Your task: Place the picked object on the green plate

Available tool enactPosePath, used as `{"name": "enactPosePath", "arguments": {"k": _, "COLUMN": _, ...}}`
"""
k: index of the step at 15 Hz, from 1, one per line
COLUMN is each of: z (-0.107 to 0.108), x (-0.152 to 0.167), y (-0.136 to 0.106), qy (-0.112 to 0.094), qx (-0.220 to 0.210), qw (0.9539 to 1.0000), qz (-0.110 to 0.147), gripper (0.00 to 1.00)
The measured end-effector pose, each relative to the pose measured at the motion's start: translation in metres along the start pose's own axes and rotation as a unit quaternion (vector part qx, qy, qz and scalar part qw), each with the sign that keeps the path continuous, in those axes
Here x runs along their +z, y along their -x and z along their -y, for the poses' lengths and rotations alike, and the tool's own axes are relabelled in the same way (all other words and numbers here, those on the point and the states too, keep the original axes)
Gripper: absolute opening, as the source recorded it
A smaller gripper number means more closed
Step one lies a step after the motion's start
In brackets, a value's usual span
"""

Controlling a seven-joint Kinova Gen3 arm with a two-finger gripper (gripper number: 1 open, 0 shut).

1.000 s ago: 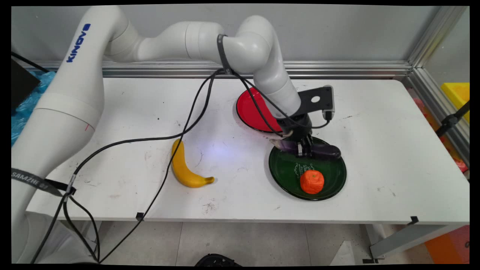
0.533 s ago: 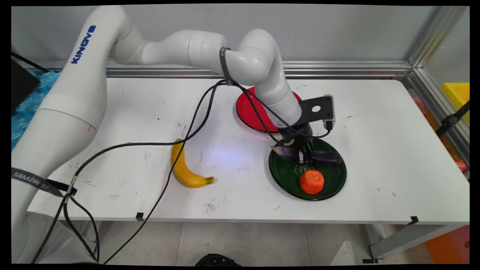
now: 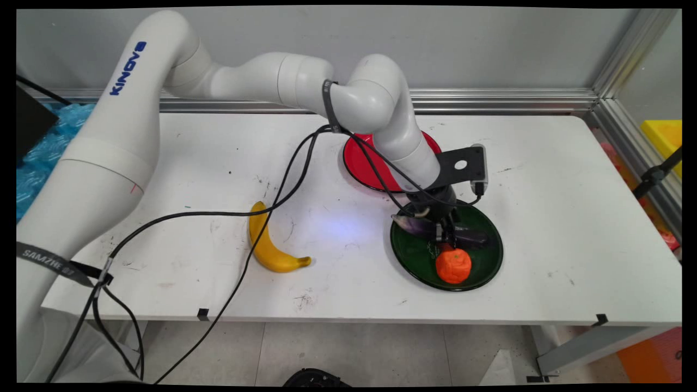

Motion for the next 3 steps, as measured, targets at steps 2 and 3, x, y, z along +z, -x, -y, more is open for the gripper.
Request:
{"name": "enactPosePath", "arguments": {"k": 2, "z": 0.0021, "x": 0.0011, "y": -0.0025, "qy": -0.003, "qx": 0.002, "qw": 1.0, "qz": -0.004, "gripper": 1.0}}
{"name": "enactPosePath", "arguments": {"k": 3, "z": 0.0035, "x": 0.0008, "y": -0.004, "qy": -0.004, "qx": 0.003, "qw": 1.0, "qz": -0.006, "gripper": 1.0}}
